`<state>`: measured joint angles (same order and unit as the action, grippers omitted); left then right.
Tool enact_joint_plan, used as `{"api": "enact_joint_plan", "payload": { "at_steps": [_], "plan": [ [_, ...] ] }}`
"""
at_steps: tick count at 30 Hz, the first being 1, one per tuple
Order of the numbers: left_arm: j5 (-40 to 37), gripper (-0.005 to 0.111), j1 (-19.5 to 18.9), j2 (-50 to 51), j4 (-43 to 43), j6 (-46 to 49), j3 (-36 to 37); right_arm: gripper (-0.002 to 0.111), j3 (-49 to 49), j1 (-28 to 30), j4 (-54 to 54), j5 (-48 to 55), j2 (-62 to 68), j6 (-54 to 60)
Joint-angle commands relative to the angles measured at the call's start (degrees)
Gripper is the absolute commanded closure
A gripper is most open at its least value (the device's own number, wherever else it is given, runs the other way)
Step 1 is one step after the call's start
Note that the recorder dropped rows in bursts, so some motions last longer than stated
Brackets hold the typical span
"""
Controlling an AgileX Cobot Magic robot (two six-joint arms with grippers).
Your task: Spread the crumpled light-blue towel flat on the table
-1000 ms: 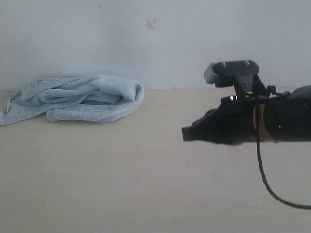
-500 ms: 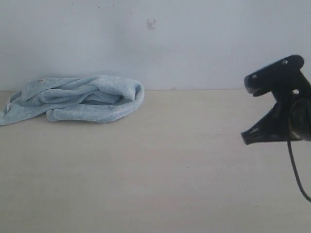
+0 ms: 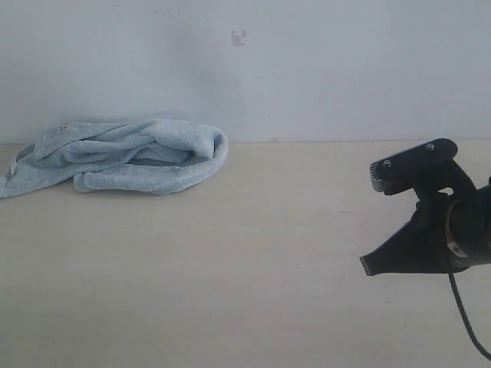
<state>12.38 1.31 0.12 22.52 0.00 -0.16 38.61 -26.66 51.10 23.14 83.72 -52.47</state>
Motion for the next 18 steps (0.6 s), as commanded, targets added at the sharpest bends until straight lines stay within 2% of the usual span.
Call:
{"api": "enact_joint_plan", "payload": {
  "at_steps": [1,3,4,6,8,10,13,18],
  "plan": [
    [13.1,0.103,-0.2,-0.1,0.7,2.4,0.2,0.108,-0.3,0.3,-5.7,-1.1,-0.1,0.4],
    [22.4,0.103,-0.2,-0.1,3.2,3.0,0.2,0.108,-0.3,0.3,-6.6,-1.7,-0.1,0.6],
    [26.7,0.103,-0.2,0.2,7.4,0.0,0.2,0.108,-0.3,0.3,-6.6,-2.5,-0.1,0.6],
    [30.2,0.103,-0.2,2.7,18.2,-10.7,-1.7,0.108,-0.3,0.3,-6.7,-5.0,-0.1,0.6],
    [30.0,0.103,-0.2,7.0,22.8,-11.6,-5.5,0.108,-0.3,0.3,-6.9,-8.6,-0.1,0.6],
    [29.3,0.103,-0.2,15.2,17.4,-2.4,-9.8,0.108,-0.3,0.3,-6.9,-12.5,-0.1,1.2],
    [30.0,0.103,-0.2,34.4,1.8,8.5,-16.3,0.108,-0.3,0.3,-6.9,-16.0,-0.1,3.7],
    [34.2,0.103,-0.2,68.0,-13.4,9.8,-32.2,0.108,-0.3,0.3,-6.9,-15.7,-0.1,3.8]
  ]
}}
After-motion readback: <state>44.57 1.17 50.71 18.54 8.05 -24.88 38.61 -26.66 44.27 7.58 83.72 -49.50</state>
